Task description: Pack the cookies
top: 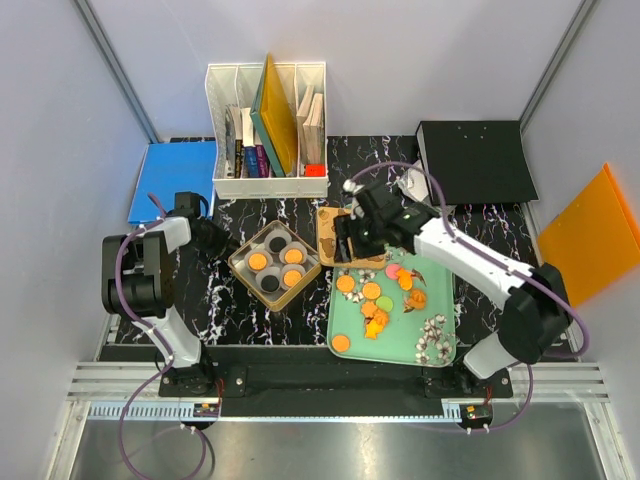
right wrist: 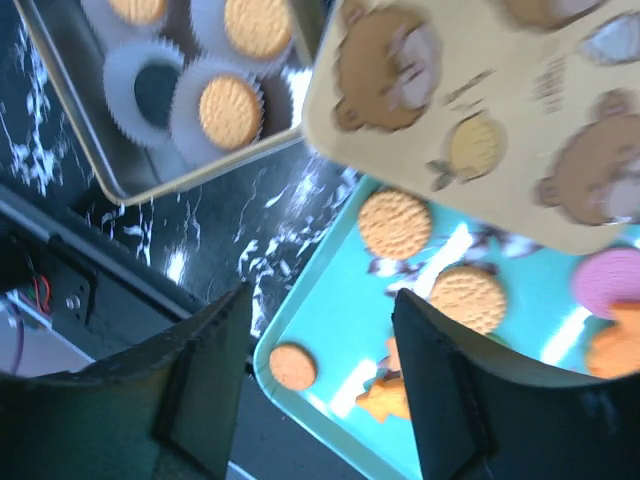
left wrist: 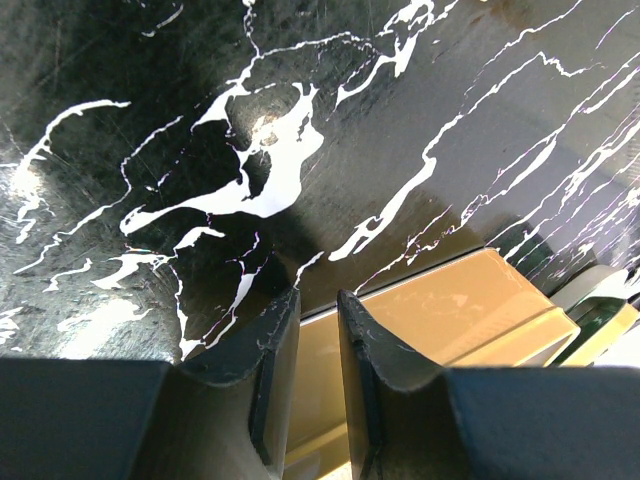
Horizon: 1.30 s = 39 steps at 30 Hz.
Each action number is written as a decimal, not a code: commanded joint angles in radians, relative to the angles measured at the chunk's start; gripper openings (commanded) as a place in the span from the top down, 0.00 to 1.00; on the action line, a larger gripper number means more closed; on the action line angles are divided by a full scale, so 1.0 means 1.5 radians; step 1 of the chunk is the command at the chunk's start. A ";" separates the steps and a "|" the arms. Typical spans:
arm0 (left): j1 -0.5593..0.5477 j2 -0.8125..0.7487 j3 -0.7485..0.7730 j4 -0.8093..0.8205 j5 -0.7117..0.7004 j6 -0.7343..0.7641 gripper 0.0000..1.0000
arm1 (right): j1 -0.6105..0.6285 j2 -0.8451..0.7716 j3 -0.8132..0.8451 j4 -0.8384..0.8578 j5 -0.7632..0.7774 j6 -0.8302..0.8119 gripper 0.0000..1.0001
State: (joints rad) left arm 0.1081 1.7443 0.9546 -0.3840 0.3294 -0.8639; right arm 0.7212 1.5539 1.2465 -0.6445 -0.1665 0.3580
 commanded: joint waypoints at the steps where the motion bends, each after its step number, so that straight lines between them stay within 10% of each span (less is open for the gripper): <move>1: -0.002 -0.020 0.005 0.000 -0.003 0.005 0.72 | -0.104 -0.030 0.021 -0.026 0.043 -0.013 0.31; 27: -0.005 -0.164 -0.005 -0.011 0.000 -0.036 0.70 | -0.249 0.017 -0.155 0.354 -0.247 0.226 0.21; 39: -0.217 -0.097 0.272 -0.024 -0.025 0.023 0.43 | -0.248 -0.084 -0.160 0.336 -0.253 0.237 0.22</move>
State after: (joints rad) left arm -0.1303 1.4979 1.2018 -0.4431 0.2794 -0.8875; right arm 0.3523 1.5280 1.0042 -0.1635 -0.5182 0.6968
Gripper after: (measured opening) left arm 0.536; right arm 0.778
